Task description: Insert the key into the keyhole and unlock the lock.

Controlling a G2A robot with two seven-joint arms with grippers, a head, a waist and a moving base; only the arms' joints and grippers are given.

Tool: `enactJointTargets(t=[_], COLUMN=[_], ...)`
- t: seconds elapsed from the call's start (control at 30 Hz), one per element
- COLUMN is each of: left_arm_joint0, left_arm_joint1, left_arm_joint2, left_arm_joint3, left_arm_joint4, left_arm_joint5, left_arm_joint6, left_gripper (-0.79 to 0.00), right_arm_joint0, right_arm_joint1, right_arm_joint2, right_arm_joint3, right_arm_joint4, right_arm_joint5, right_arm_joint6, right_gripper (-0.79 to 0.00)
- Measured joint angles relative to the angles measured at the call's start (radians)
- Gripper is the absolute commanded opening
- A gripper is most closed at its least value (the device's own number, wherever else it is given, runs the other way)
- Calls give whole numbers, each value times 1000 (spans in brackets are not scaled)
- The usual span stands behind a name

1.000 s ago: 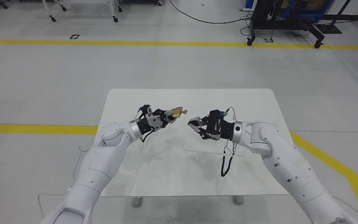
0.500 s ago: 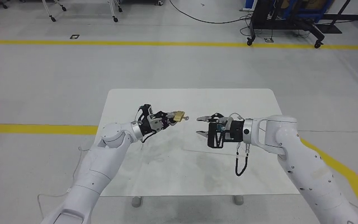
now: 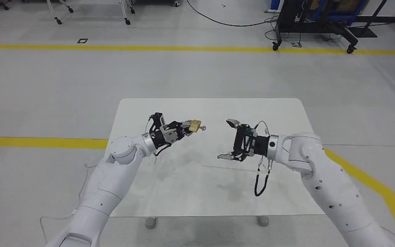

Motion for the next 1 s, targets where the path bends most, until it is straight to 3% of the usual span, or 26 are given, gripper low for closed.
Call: enactJointTargets(t=[0.03,0.13,0.23,0.33,0.6,0.8,0.93,1.0], left_arm_joint0=[4,18,25,33,43,70,77,78], left_arm_joint1=[1,2,4,5,5,-5,-12,-15], left_arm_joint2=[-2,-9,-13,-19,-29,-19,-5,-3], left_arm_joint3=[-7,-25,-37,-48,-61,-98,-124,-131], left_arm_joint4=[19,31,46,55,36,36,49,51], left_arm_joint5=[-19,-53,-71,-82,-41,11,60,63], left_arm_joint6=[15,33,43,56,73,245,344,370], left_gripper=[-785,-785,-785,-785,-785,-785,-785,-785], right_arm_joint0=[13,52,69,80,81,72,40,36], right_arm_joint1=[-3,-6,-10,-15,-15,-18,-43,-56], right_arm_joint2=[-12,-36,-48,-62,-63,-68,-118,-138], right_arm_joint3=[19,31,58,76,75,84,135,159], right_arm_joint4=[142,478,654,745,743,756,970,1079], right_arm_joint5=[39,126,214,271,270,282,392,424], right_arm_joint6=[72,232,308,341,341,332,253,203], right_gripper=[0,0,0,0,0,0,0,-262])
